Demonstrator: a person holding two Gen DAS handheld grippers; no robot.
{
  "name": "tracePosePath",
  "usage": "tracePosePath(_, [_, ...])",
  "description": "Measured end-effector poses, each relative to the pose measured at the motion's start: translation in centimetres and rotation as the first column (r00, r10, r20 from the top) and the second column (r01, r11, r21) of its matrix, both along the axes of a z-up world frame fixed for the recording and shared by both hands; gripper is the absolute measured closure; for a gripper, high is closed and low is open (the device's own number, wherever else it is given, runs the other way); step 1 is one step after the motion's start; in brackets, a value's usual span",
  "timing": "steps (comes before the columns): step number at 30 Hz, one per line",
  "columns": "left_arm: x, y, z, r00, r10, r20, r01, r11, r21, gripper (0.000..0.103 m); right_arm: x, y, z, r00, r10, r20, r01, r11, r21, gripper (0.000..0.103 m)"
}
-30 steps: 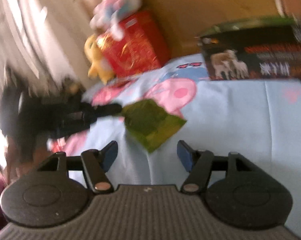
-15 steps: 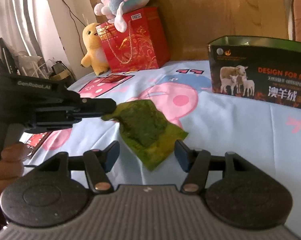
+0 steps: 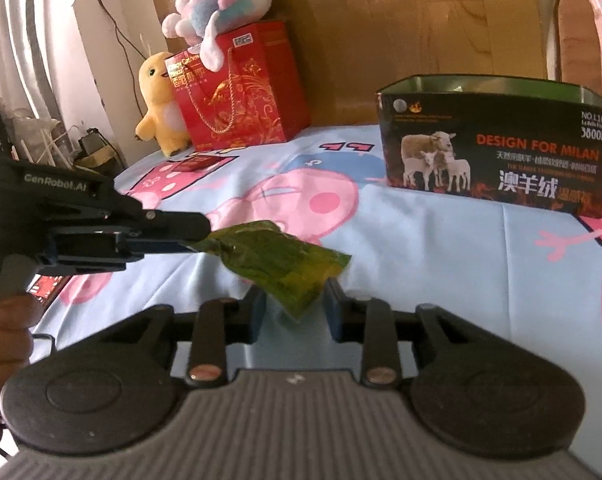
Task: Organize snacks
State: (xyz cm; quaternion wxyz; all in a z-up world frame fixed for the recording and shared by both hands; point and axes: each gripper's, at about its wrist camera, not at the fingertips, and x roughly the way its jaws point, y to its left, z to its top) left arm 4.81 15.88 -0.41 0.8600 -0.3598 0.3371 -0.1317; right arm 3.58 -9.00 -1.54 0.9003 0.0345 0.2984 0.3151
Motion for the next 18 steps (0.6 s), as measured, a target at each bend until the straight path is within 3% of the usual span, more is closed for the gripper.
tracePosePath(1, [0.2,0.0,-0.1,1.000,0.002,-0.008,-0.002,1.000,-0.012,0.049,0.0,0.0,0.0,1.000,0.001,0.002,-0.001,1.000,-0.002,0.069])
tracePosePath(12, [0.9,0.6,-0.6,1.000,-0.014,-0.017,0.012,0.994,-0.104,0.049,-0.1,-0.3,-0.1,1.000,-0.001,-0.013,0.001,1.000,0.023,0.069])
tracePosePath(15, [1.2,0.4,-1.0,0.999,-0.023,-0.032,0.019,0.993,-0.114,0.056,-0.1,-0.5,-0.1,1.000,-0.002,-0.024,0.003,0.999,0.040,0.068])
tracePosePath(17, [1.6,0.1,-1.4,0.998,-0.034,-0.054,0.028,0.994,-0.110,0.080,0.2,-0.8,-0.1,0.999,0.003,-0.042,-0.001,0.998,0.064,0.068])
tracePosePath(18, [1.7,0.0,-1.8,0.997,-0.033,-0.071,0.026,0.995,-0.097,0.086,0.4,-1.1,-0.1,0.998,0.017,-0.060,-0.012,0.996,0.091,0.067])
